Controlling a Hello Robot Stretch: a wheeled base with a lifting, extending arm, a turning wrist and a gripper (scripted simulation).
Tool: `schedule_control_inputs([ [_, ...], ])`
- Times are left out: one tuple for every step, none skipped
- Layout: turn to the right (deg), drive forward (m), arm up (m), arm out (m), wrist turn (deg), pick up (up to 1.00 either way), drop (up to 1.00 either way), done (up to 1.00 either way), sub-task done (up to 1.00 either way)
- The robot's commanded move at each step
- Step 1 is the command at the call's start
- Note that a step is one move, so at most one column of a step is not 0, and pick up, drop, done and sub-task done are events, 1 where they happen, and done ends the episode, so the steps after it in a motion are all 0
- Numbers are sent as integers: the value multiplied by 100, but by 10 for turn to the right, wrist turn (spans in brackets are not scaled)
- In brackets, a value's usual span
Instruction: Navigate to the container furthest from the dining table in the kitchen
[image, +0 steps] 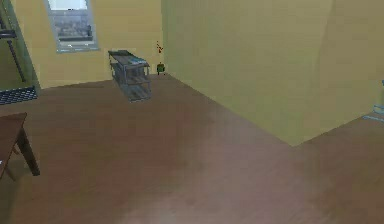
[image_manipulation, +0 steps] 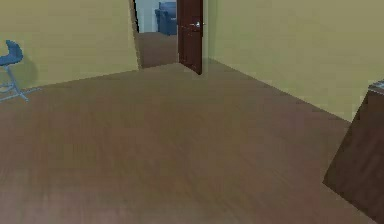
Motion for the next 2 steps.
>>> schedule_control_inputs([
  [-180,0,0,0,0,0,0,0,0],
  [0,15,0,0,0,0,0,0,0],
])
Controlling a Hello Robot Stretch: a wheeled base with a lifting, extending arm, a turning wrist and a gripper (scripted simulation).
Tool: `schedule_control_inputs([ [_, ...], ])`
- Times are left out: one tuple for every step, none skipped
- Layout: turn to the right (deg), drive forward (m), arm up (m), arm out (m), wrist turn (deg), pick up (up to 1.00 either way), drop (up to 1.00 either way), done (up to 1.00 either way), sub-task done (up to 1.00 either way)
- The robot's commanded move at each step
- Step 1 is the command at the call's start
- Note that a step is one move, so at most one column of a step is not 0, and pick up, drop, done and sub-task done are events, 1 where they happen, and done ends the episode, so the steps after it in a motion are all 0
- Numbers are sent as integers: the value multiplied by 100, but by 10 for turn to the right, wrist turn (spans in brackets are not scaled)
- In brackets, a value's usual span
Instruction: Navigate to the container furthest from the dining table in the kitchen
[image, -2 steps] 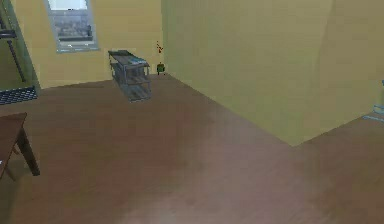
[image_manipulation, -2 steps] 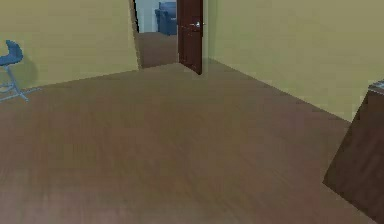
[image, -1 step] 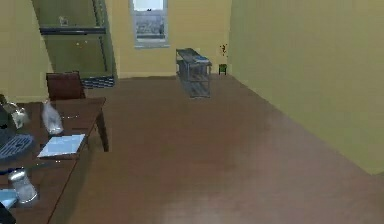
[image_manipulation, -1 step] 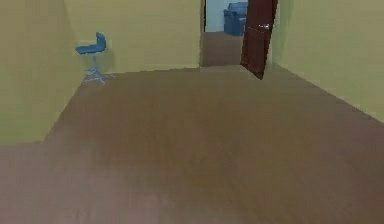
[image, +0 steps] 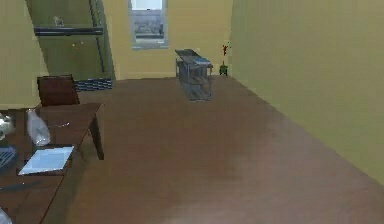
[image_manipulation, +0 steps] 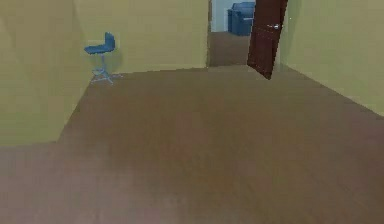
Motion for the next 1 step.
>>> schedule_control_inputs([
  [-150,0,0,0,0,0,0,0,0],
])
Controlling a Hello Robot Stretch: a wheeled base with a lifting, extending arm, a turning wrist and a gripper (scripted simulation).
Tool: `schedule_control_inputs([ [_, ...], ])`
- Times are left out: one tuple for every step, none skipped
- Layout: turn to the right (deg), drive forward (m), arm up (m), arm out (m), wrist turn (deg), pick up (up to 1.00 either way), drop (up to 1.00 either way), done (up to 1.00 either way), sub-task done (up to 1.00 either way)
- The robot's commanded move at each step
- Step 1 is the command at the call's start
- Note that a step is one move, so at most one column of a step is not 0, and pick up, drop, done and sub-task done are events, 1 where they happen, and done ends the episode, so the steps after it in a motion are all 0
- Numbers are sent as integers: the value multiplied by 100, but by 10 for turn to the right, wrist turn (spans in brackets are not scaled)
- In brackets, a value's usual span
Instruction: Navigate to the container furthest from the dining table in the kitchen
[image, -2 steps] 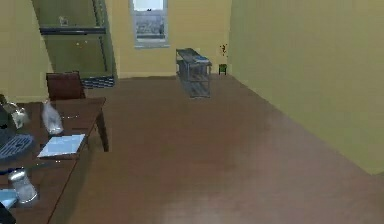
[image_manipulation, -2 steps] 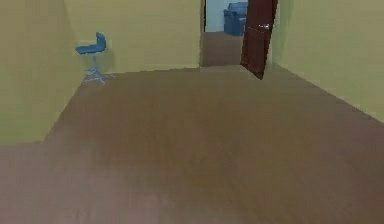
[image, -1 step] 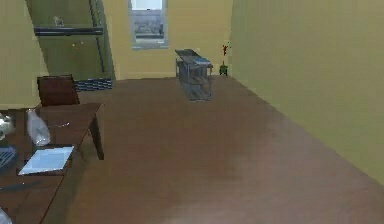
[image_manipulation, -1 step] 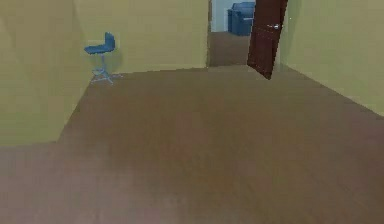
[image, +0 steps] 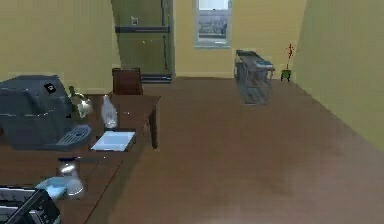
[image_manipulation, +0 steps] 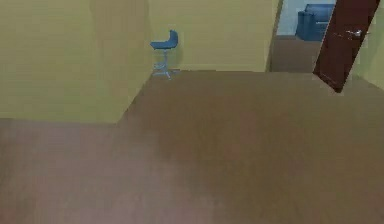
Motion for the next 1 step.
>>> schedule_control_inputs([
  [0,25,0,0,0,0,0,0,0],
])
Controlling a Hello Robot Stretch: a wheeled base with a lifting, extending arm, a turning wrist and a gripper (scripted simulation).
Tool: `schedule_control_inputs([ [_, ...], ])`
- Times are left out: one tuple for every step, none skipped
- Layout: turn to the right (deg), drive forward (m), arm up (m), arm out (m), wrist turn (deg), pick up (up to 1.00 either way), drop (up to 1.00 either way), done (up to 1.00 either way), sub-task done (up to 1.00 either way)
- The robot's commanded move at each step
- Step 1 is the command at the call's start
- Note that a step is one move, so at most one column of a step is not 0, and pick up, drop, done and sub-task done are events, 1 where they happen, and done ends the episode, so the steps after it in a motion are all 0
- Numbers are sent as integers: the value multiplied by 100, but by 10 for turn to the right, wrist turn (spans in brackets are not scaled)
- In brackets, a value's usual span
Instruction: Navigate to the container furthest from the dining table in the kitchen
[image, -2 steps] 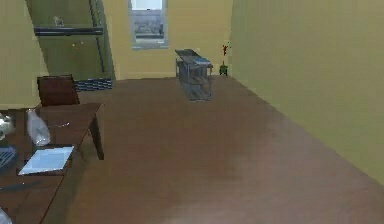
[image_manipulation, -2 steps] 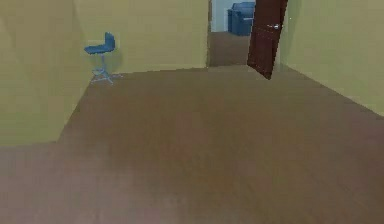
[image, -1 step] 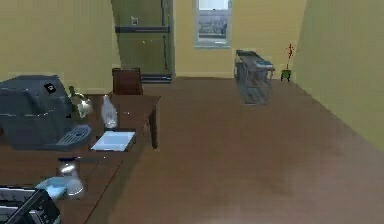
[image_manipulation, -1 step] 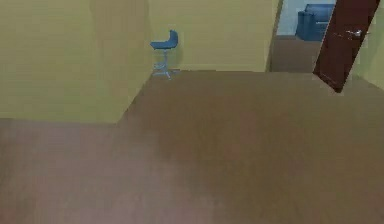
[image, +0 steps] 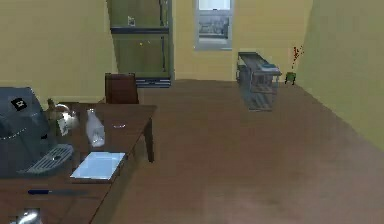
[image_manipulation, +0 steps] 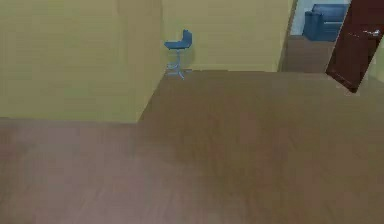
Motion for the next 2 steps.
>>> schedule_control_inputs([
  [-450,0,0,0,0,0,0,0,0],
  [-450,0,0,0,0,0,0,0,0],
])
